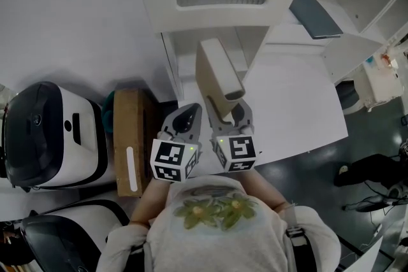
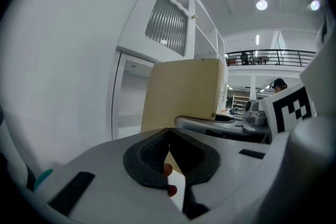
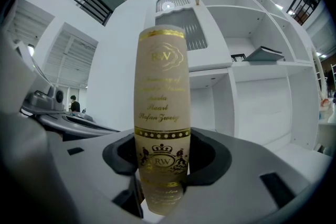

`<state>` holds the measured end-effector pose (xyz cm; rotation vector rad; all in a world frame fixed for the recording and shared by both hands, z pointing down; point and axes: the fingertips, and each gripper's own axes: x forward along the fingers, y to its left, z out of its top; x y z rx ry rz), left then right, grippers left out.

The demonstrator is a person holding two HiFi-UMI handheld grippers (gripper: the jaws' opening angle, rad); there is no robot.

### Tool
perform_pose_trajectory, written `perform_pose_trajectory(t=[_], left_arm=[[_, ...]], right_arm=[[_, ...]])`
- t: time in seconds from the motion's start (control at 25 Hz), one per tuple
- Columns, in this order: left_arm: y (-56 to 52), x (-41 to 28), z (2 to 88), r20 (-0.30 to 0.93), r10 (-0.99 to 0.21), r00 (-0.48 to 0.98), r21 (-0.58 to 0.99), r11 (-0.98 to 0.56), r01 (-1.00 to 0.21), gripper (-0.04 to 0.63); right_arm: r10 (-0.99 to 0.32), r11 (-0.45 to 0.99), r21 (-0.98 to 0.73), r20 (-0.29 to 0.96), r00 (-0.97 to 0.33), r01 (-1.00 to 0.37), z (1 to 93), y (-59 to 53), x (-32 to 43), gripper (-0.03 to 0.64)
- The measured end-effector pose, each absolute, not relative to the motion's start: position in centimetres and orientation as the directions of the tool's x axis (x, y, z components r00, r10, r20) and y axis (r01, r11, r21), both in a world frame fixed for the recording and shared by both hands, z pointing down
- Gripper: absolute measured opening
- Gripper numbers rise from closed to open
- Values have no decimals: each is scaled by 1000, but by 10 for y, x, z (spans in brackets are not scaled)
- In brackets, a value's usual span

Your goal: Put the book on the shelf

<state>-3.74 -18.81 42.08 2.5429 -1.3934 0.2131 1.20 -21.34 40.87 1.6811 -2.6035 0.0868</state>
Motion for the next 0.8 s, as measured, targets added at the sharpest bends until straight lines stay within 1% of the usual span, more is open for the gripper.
perform_pose_trajectory(t=[0.8], left_arm=[[-210,-40,425,245,-808,536,138,-518,-844,28]], right_arm=[[-915,400,-16,57,-400,-917,411,-243,9,229]])
